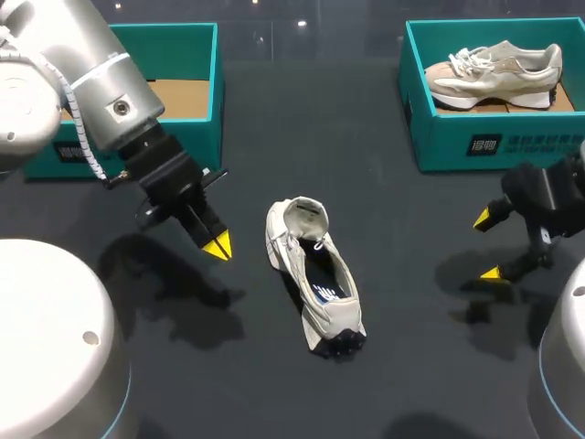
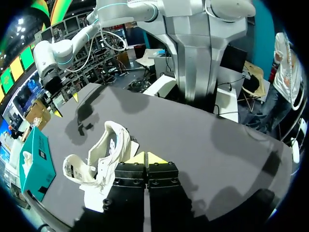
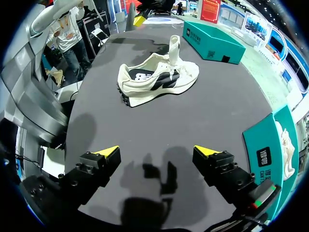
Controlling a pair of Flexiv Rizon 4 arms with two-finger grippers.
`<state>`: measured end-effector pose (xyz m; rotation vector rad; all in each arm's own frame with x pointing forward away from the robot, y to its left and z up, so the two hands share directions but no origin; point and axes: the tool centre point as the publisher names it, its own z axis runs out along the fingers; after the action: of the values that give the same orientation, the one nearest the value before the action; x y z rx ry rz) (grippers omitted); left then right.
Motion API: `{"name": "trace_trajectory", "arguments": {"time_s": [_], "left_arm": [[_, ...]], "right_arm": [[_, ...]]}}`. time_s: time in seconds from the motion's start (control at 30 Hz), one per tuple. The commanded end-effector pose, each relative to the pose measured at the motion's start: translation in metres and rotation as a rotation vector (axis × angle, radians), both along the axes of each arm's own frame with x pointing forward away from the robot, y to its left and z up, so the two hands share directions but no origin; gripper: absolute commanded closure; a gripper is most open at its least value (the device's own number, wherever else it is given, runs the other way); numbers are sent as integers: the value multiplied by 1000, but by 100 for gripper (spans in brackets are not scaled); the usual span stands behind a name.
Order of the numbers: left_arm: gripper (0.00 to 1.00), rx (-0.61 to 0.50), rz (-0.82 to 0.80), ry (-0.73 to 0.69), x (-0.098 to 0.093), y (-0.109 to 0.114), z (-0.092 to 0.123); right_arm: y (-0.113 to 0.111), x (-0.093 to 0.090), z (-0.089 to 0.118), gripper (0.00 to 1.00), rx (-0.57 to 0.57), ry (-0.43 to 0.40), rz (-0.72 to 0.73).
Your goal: Take the shoe out of the shoebox, open the shoe tongue, remove and reinsert the insole, then place the shoe into the shoebox
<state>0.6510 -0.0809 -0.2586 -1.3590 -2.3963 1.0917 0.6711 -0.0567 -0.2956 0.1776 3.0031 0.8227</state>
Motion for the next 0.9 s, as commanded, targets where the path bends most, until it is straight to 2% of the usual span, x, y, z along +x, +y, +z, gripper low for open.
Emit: {"name": "trace_trajectory", "arguments": {"time_s": [0.03,0.23,0.5,0.57,0.7,0.83,0.9], "left_arm": [[100,54,-134,-31,9,-22,2],[100,49,-274,-85,12,-46,14],[100,49,-274,-85,12,-46,14],[100,93,-363,-86,5,-65,-1],[100,146,-419,-115,-1,-94,-13],[100,172,-442,-146,-2,-114,-22],[100,174,-446,-159,-2,-116,-22]], "right_arm": [[1,-1,-1,0,-3,-3,-2],[1,-1,-1,0,-3,-3,-2],[1,-1,-1,0,-3,-3,-2],[1,-1,-1,0,-3,-3,-2],[1,-1,-1,0,-3,-3,-2],[1,-1,-1,0,-3,-3,-2],[1,-1,-1,0,-3,-3,-2]]}}
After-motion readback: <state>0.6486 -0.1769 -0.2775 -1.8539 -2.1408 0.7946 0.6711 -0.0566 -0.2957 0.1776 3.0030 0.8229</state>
